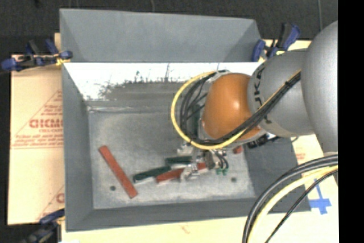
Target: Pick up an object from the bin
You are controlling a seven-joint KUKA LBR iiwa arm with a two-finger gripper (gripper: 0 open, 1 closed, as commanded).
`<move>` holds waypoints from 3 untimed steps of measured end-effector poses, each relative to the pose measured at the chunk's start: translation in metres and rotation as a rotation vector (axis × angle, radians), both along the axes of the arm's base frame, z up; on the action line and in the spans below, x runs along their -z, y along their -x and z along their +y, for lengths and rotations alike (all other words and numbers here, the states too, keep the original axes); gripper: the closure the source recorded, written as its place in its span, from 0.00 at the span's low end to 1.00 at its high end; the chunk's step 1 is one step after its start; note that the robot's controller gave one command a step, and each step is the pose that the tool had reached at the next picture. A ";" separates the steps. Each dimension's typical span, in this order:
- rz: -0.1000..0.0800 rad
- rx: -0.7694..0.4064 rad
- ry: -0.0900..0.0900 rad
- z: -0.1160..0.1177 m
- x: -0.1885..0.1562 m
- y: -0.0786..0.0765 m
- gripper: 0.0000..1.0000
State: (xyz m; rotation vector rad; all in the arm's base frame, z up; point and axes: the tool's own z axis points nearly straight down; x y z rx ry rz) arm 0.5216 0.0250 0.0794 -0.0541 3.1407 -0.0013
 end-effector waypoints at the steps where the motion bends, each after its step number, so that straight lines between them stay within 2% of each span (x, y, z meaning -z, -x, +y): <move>1: 0.000 0.000 0.000 0.000 0.000 0.000 1.00; 2: -0.012 -0.084 -0.001 0.039 -0.168 -0.008 1.00; 3: -0.003 -0.084 0.000 0.039 -0.164 -0.007 1.00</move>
Offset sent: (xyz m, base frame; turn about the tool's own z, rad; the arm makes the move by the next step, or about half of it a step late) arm 0.0054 0.0399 0.1630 -0.0762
